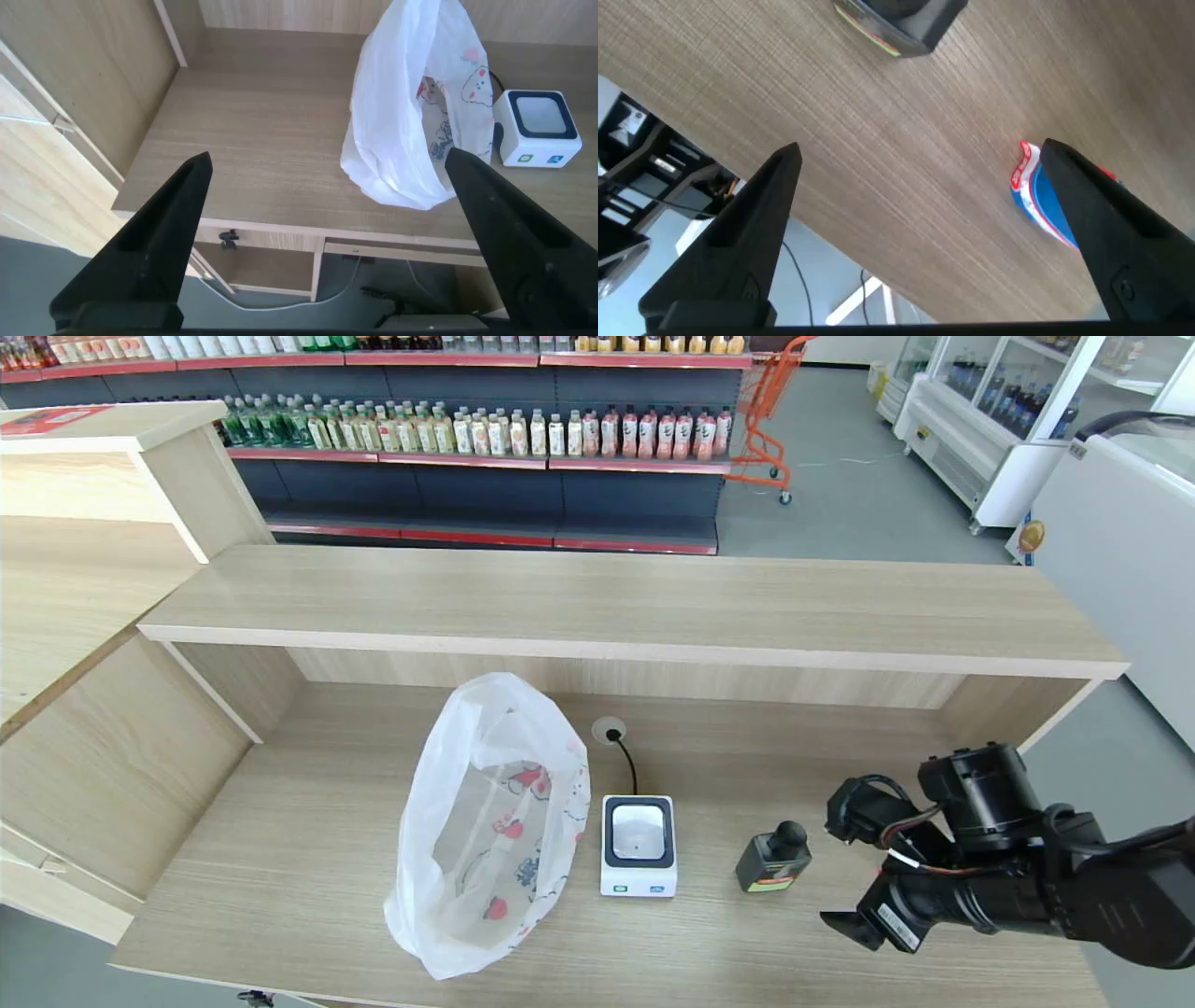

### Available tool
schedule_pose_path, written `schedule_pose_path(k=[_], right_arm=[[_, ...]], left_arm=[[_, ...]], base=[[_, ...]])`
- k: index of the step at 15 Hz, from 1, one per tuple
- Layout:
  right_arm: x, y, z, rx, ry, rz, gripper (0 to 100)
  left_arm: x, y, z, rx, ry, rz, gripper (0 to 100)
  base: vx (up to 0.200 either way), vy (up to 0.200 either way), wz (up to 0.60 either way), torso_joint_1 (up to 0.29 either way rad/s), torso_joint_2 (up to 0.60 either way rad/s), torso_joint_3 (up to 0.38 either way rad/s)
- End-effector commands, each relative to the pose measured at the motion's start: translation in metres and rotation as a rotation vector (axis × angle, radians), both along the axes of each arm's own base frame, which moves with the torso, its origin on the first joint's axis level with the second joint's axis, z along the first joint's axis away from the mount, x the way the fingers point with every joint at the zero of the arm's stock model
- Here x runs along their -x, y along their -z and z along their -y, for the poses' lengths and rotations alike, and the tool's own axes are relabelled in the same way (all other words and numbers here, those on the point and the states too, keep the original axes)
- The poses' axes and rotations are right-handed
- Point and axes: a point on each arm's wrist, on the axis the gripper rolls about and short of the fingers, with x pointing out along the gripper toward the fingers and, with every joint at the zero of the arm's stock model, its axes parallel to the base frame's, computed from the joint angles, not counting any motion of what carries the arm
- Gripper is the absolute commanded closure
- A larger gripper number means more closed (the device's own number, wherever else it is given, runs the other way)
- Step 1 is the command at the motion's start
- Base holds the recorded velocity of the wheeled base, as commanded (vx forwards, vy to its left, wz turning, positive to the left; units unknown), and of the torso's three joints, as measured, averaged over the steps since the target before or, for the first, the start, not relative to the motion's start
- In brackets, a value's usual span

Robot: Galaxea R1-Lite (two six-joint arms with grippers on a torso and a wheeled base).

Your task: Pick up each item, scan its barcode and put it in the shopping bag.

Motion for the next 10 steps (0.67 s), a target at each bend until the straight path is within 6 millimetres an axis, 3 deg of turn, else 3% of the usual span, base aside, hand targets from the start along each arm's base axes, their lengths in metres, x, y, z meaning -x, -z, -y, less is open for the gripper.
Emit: schedule_pose_path(k=[1,10], right_arm=[[-0.012,0.025,-0.013,0.024,-0.056,-0.026,0],[-0.041,0.045,-0.026,-0.037,-0.128,0.016,0]], left_arm=[[0.0,0.0,0.0,0.0,0.0,-0.001,0],[0.0,0.0,0.0,0.0,0.0,-0.001,0]], base=[[0.0,0.0,0.0,0.0,0.0,0.0],[0.0,0.0,0.0,0.0,0.0,0.0]])
